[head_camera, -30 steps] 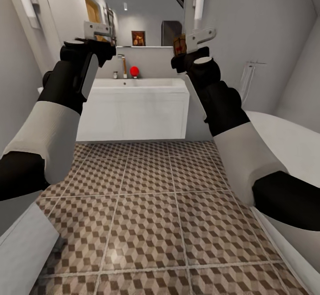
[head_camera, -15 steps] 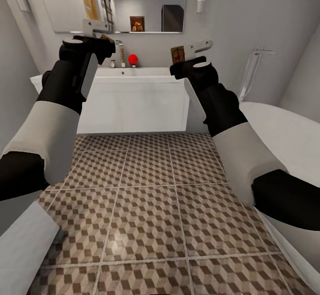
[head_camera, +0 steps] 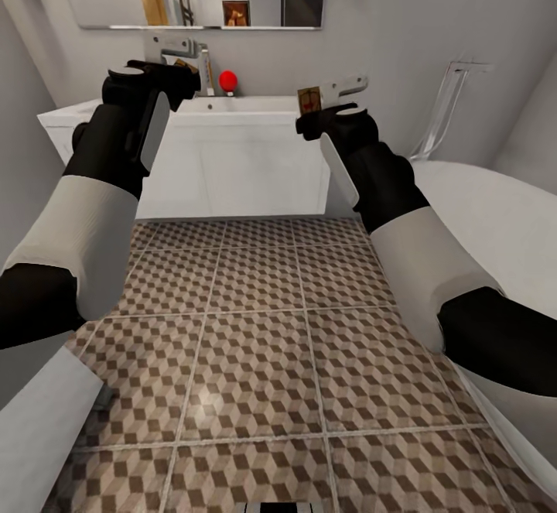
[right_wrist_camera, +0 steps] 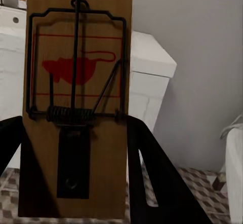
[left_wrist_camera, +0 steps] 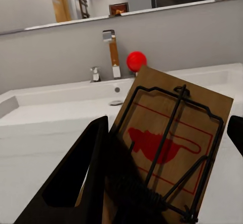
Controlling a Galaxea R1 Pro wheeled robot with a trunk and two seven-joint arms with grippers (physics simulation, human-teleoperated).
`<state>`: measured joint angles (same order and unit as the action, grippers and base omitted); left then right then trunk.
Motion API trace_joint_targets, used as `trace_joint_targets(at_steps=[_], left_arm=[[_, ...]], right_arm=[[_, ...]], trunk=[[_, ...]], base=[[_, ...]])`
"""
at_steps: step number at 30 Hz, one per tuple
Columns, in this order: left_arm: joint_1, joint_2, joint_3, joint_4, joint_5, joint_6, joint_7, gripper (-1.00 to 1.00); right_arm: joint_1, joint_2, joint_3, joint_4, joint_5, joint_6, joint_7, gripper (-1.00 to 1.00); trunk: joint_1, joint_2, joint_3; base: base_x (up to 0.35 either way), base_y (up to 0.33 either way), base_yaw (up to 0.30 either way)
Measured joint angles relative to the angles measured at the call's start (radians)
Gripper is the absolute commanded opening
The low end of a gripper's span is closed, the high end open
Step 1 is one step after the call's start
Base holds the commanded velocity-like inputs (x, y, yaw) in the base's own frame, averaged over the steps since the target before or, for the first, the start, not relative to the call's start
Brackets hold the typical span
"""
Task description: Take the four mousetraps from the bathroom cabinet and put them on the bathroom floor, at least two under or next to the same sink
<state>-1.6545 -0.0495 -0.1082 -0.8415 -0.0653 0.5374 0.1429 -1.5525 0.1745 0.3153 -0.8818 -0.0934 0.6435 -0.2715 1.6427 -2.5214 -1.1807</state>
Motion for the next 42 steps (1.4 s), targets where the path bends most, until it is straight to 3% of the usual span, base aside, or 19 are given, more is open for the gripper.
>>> trace_joint_targets(at_steps=[13, 24, 42], left_arm=[[0.000, -0.001, 0.003, -0.054, -0.005, 0.001, 0.010, -1.00], [0.000, -0.001, 0.001, -0.068, -0.006, 0.012, 0.013, -1.00], [0.000, -0.003, -0.007, -0.141, -0.010, 0.078, 0.016, -1.00]], right_arm=[[-0.008, 0.000, -0.004, 0.036, -0.023, 0.000, -0.001, -1.00], [-0.008, 0.000, -0.061, 0.047, -0.024, 0.003, -0.001, -1.00], [-0.008, 0.000, -0.066, 0.081, -0.025, 0.005, 0.000, -1.00]], trunk=[[0.006, -0.003, -0.050], [0.011, -0.006, -0.093], [0.019, -0.010, -0.163]], base=[[0.000, 0.000, 0.000], [0.000, 0.000, 0.000], [0.000, 0.000, 0.000]])
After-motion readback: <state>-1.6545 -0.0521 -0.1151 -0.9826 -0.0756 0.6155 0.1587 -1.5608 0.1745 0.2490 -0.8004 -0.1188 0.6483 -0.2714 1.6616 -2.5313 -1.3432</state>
